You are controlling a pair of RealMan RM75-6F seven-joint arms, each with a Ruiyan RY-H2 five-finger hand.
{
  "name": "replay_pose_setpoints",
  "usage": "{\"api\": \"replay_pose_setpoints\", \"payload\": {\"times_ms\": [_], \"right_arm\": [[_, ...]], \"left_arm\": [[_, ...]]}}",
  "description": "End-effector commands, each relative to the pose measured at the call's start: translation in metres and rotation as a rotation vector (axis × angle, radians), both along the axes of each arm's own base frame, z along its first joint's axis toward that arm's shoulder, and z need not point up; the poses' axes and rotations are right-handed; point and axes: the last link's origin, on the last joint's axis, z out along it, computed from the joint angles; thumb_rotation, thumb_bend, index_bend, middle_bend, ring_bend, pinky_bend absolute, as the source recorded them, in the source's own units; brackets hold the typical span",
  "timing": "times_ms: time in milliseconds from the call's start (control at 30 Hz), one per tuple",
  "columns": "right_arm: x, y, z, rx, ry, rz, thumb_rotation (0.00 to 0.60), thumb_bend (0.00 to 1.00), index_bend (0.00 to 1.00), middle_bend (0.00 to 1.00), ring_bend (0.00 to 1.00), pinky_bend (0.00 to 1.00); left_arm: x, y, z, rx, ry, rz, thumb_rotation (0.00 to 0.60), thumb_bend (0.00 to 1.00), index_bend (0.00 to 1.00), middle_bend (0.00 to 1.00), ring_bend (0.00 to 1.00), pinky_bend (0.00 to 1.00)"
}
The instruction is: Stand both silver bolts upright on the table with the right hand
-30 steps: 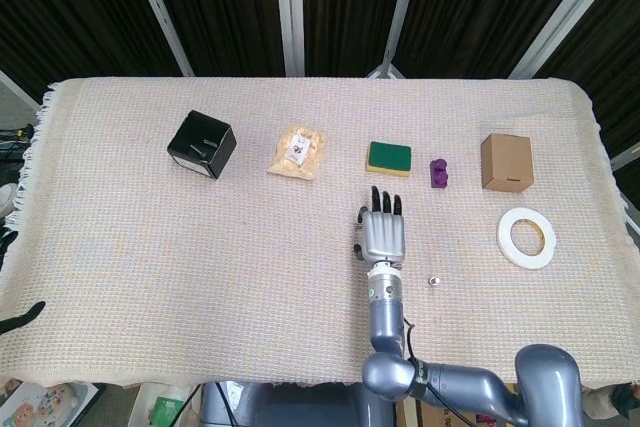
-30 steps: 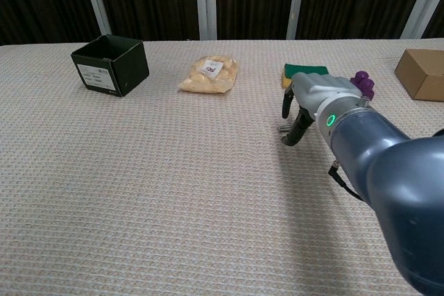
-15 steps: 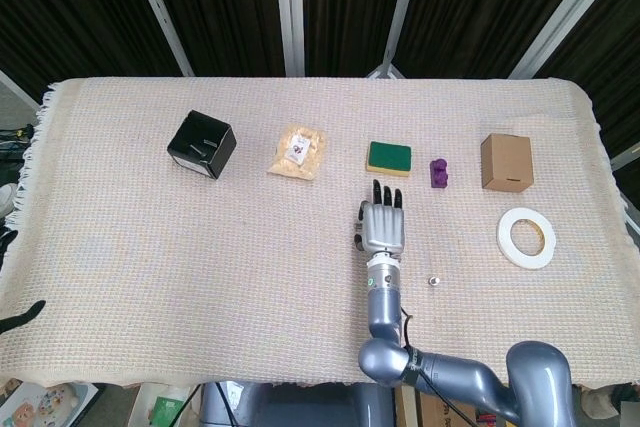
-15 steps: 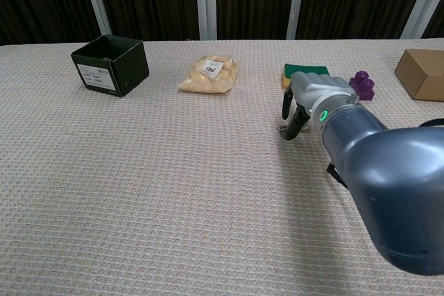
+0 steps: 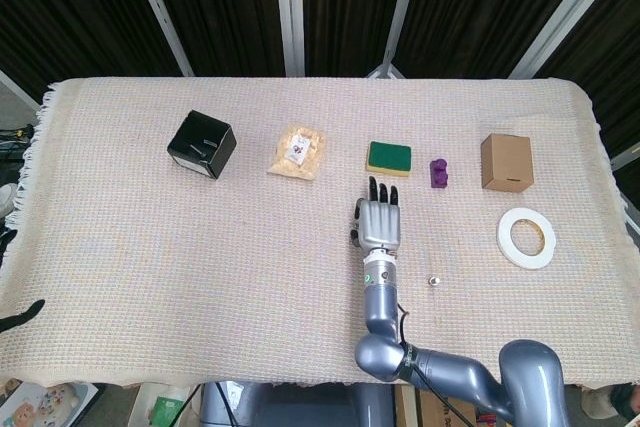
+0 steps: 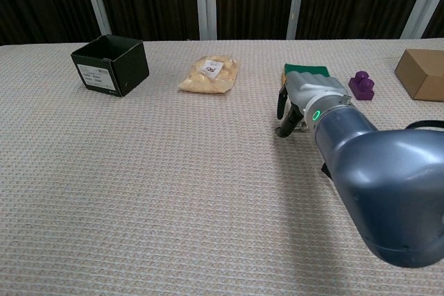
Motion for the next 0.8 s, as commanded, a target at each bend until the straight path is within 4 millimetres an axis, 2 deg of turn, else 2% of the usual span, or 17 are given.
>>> {"api": "replay_pose_setpoints", "payload": {"times_ms": [33, 400, 800], "right_arm": [[-0.001, -0.001, 0.000, 0.000, 0.005, -0.002, 0.600, 0.31, 0.53, 0.02, 0.08, 0.02], [-0.012, -0.003, -0.003, 0.015, 0.008, -0.026, 0.600, 0.32, 0.55, 0.02, 0.08, 0.02], [-0.015, -0.004, -0.005, 0.023, 0.003, -0.034, 0.600, 0.35, 0.60, 0.03, 0.09, 0.04]], "left_arm": [[0.000, 0.000, 0.000, 0.001, 0.001, 0.000, 0.600, 0.12, 0.12, 0.06, 0.00, 0.15], [0.000, 0.000, 0.000, 0.010, 0.001, -0.006, 0.600, 0.12, 0.12, 0.06, 0.00, 0.15], [0.001, 0.001, 0.001, 0.019, -0.003, -0.017, 0.600, 0.12, 0.12, 0.07, 0.00, 0.15]]}}
